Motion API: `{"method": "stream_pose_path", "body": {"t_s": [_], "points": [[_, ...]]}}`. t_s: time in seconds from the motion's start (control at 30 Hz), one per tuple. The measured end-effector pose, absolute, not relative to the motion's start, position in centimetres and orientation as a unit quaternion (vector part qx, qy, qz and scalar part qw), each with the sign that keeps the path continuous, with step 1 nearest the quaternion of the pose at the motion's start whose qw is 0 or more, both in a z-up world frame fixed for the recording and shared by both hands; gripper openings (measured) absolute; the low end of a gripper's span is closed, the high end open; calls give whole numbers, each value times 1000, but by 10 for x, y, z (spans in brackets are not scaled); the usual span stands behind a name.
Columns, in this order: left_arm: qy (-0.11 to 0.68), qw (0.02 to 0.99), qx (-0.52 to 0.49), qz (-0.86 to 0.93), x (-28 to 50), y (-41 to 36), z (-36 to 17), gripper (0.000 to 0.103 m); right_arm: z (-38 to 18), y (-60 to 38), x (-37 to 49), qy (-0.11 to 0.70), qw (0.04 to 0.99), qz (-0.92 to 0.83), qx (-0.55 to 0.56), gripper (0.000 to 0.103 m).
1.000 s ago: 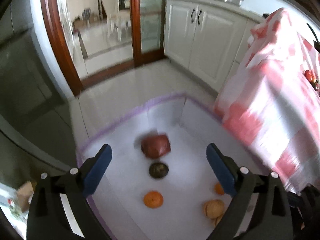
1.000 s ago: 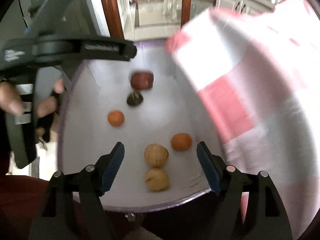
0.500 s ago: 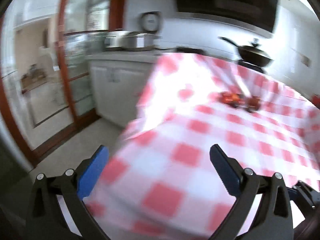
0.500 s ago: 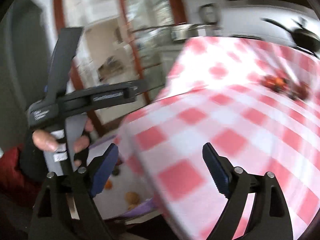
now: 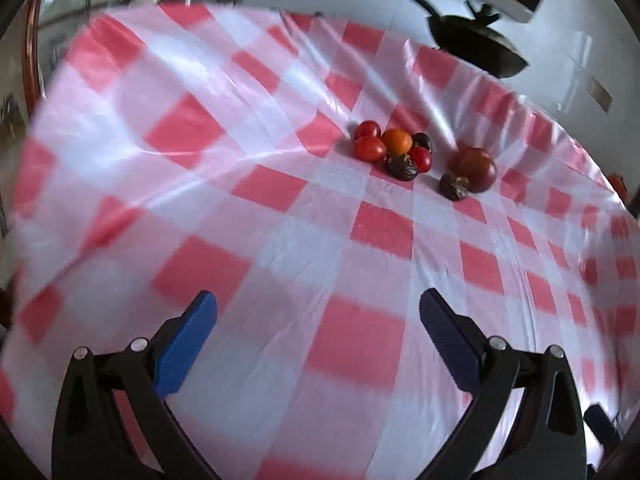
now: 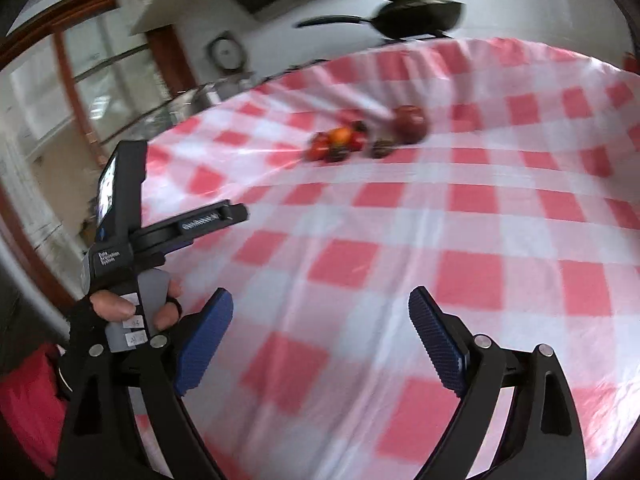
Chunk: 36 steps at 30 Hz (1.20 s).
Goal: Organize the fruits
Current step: 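Move both open tools back over the fruits on the table, then grasp the large red apple with the right tool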
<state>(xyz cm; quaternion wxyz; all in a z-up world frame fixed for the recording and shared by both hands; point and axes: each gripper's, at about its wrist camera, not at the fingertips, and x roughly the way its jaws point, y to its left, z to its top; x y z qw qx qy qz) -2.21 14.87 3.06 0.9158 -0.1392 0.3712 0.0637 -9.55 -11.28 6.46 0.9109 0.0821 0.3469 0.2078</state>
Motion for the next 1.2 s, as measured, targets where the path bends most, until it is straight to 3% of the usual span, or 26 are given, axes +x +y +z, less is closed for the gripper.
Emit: {"method": "stream_pose_path", "body": {"t_s": [0.37,1.2], "points": [[359,911,-196,49,68,152,26,101,53,-139,19,385,902,113,160,88],[317,918,-239,23,59,160,28,101,32,-94,252,403,905,15,133,87]]}}
